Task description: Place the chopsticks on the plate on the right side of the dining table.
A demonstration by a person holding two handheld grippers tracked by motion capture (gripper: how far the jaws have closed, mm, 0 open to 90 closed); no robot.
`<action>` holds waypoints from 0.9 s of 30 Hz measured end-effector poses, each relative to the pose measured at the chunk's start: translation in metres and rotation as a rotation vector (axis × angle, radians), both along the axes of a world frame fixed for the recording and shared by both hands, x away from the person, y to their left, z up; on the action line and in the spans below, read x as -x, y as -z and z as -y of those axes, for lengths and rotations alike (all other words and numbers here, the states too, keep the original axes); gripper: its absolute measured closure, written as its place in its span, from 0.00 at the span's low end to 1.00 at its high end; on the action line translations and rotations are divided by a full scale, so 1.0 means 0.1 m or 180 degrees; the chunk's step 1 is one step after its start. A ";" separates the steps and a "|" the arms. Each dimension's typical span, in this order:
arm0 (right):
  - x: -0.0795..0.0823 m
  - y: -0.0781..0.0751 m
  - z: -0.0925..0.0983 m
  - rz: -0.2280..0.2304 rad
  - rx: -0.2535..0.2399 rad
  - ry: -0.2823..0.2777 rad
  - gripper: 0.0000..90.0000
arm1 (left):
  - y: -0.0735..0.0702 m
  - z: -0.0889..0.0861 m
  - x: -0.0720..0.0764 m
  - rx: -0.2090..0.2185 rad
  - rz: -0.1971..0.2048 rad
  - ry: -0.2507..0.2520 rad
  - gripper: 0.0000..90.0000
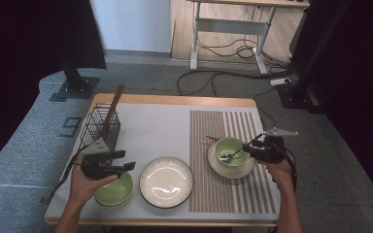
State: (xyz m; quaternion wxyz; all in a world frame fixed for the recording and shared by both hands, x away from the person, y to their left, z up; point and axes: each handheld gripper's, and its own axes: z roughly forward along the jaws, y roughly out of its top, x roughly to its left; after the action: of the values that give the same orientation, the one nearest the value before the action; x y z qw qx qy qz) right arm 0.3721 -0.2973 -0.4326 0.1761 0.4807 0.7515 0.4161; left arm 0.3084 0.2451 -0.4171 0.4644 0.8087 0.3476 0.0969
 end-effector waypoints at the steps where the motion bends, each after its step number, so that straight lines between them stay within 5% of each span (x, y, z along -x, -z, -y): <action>1: 0.01 0.01 0.03 -0.0002 -0.0006 0.0012 0.52 | 0.00 0.00 0.00 -0.0001 0.0000 0.0001 0.39; 12: 0.05 0.12 0.31 -0.0040 0.0046 0.0369 0.52 | -0.01 -0.01 0.00 0.0014 0.0006 -0.0002 0.39; 27: -0.05 0.32 0.59 -0.0299 -0.0047 0.0785 0.53 | 0.00 0.00 0.00 -0.0012 0.0007 -0.0012 0.39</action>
State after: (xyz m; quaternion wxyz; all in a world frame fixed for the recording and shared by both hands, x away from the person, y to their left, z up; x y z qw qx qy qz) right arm 0.3773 -0.3560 -0.4642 0.1870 0.5896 0.6910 0.3739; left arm 0.3088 0.2453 -0.4166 0.4630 0.8089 0.3485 0.0993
